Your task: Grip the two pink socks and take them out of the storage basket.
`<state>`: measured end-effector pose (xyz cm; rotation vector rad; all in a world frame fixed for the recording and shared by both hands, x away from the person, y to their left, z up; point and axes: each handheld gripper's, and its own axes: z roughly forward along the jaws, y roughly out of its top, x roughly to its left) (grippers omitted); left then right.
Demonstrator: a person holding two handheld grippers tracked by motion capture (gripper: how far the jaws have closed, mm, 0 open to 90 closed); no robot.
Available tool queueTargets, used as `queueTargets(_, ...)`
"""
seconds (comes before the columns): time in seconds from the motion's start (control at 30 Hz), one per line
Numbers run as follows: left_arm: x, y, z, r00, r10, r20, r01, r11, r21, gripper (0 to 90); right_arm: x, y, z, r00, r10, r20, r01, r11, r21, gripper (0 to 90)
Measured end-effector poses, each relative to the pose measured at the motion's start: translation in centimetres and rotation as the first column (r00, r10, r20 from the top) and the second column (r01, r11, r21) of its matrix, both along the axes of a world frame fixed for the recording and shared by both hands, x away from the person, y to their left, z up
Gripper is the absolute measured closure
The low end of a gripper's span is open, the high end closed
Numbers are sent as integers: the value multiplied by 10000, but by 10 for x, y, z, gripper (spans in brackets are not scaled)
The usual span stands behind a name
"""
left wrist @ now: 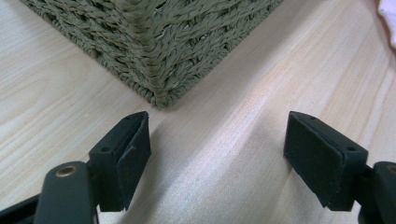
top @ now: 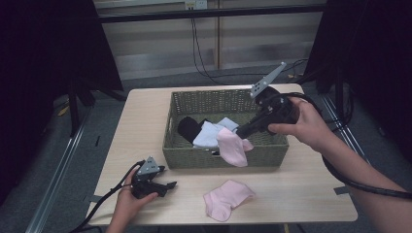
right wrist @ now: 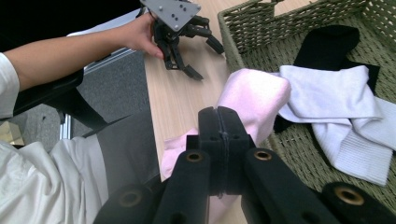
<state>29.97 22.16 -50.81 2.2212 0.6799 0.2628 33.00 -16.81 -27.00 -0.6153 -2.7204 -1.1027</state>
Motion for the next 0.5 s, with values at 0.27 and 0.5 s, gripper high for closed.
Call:
queueTargets(0.27, 0, 0, 0, 10000, -33, 23, 33, 10000, 54, 226, -5, 7, -11, 9999, 150, -76, -150, 9999, -61, 826)
queueTargets(0.5, 0, 0, 0, 10000, -38, 26, 38, 10000, 48, 226, -6, 7, -20, 9999, -64, 146, 68, 9995, -320, 663)
